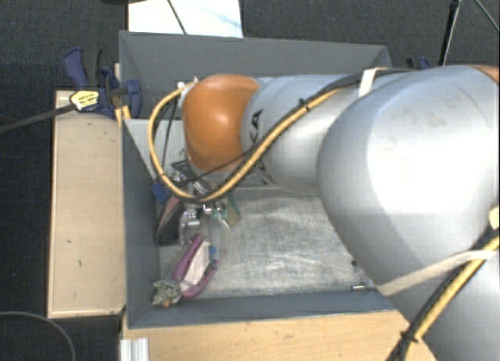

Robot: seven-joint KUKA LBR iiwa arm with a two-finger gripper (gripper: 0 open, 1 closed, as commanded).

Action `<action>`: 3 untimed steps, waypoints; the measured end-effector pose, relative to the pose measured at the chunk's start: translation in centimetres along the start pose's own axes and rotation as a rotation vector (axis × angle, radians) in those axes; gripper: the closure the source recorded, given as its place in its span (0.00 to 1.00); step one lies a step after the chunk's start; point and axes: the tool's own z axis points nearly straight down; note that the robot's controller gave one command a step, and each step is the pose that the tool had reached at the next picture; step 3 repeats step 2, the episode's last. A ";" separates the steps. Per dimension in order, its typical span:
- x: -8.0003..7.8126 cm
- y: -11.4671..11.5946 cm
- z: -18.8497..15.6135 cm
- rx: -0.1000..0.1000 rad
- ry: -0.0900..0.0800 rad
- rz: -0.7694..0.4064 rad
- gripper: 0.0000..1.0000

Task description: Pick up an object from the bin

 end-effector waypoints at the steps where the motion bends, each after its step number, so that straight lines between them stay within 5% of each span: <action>1: 0.0 0.0 0.0 0.000 0.000 0.002 0.00; 3: 0.0 0.0 0.0 -0.001 0.000 0.003 0.00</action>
Offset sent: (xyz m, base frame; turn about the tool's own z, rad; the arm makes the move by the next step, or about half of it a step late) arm 0.0000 0.0000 0.0000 0.0000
